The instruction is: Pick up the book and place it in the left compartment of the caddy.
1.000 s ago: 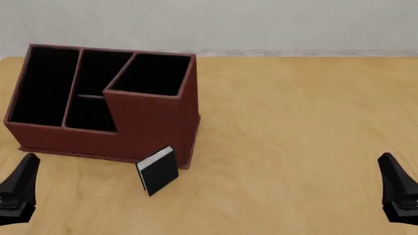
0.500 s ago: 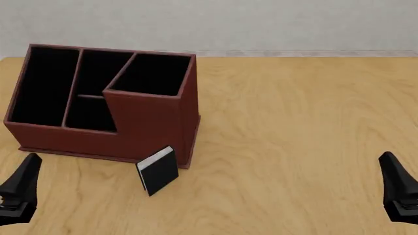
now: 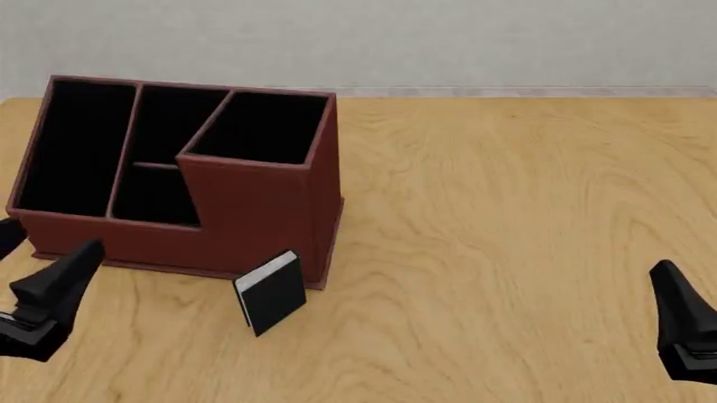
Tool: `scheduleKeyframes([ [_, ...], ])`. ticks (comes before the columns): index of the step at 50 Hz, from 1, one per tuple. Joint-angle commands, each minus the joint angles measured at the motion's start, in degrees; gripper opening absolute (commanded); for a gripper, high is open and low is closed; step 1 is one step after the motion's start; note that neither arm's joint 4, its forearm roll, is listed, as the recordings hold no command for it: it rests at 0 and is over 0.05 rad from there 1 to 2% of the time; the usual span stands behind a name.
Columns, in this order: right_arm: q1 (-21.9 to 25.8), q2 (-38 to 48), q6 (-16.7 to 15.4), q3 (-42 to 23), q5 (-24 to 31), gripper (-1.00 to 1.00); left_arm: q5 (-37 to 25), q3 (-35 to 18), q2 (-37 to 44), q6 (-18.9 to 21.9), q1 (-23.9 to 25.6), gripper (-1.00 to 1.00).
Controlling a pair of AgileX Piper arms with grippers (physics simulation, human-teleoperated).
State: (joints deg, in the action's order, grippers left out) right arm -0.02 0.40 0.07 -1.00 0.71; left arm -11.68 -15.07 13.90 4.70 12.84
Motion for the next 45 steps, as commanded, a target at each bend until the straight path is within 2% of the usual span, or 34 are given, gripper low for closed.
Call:
scheduleKeyframes([
  [1, 0.00, 0.00, -0.02, 0.40, -0.42, 1.00, -9.75, -9.96, 8.66, 2.32, 6.94, 1.00],
  [3, -0.02, -0.02, -0.02, 0.40, -0.42, 1.00, -11.38, -11.62, 9.99, 3.96, 8.28, 1.00],
  [8, 0.01, -0.02, -0.02, 0.40, -0.42, 1.00, -14.80, -16.13, 13.81, 4.28, 9.39, 1.00],
  [10, 0.00, -0.02, -0.01, 0.40, -0.42, 1.00, -15.80, -17.07, 15.61, 5.80, 10.21, 1.00],
  [18, -0.01, -0.01, -0.02, 0.40, -0.42, 1.00, -20.81, -18.68, 20.24, 7.71, 13.97, 1.00],
  [22, 0.00, -0.01, -0.03, 0.40, -0.42, 1.00, -23.03, -19.41, 21.64, 10.79, 14.17, 1.00],
  [36, -0.01, -0.02, -0.03, 0.40, -0.42, 1.00, -24.63, -22.13, 27.44, 10.67, 16.77, 1.00],
  [41, 0.00, -0.01, -0.01, 0.40, -0.42, 1.00, -23.49, -23.00, 30.45, 7.58, 20.25, 1.00],
  [45, -0.01, -0.01, -0.03, 0.40, -0.42, 1.00, -21.50, -22.40, 31.60, 8.56, 18.37, 1.00],
])
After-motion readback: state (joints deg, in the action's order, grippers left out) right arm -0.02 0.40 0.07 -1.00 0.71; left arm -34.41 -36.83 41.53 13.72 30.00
